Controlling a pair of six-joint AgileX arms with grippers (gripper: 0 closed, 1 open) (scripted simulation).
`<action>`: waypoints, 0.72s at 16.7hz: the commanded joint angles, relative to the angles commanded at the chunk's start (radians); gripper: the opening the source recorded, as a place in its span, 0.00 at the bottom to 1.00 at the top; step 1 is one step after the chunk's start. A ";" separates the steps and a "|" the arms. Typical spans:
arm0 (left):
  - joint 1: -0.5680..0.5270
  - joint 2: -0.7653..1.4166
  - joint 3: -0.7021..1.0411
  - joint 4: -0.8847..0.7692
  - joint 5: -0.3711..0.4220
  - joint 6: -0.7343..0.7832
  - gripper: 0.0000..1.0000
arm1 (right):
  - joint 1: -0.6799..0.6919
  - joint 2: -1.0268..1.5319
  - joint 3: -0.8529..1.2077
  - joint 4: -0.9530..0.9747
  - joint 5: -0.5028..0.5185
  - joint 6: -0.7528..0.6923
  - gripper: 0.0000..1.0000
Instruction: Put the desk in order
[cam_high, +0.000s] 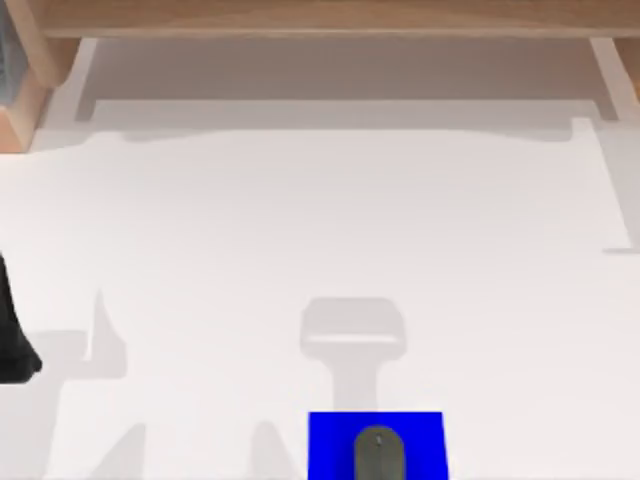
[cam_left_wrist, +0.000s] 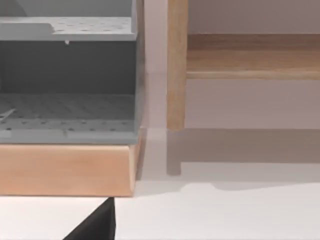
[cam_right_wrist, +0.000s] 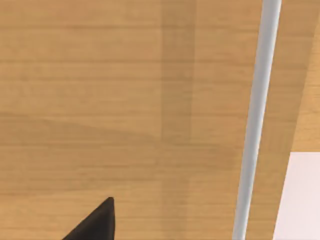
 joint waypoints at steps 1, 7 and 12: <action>0.000 0.000 0.000 0.000 0.000 0.000 1.00 | 0.004 -0.003 -0.003 -0.001 0.001 0.001 1.00; 0.000 0.000 0.000 0.000 0.000 0.000 1.00 | 0.046 0.025 0.082 -0.059 0.047 -0.001 1.00; 0.000 0.000 0.000 0.000 0.000 0.000 1.00 | 0.049 0.026 0.087 -0.062 0.049 -0.001 0.92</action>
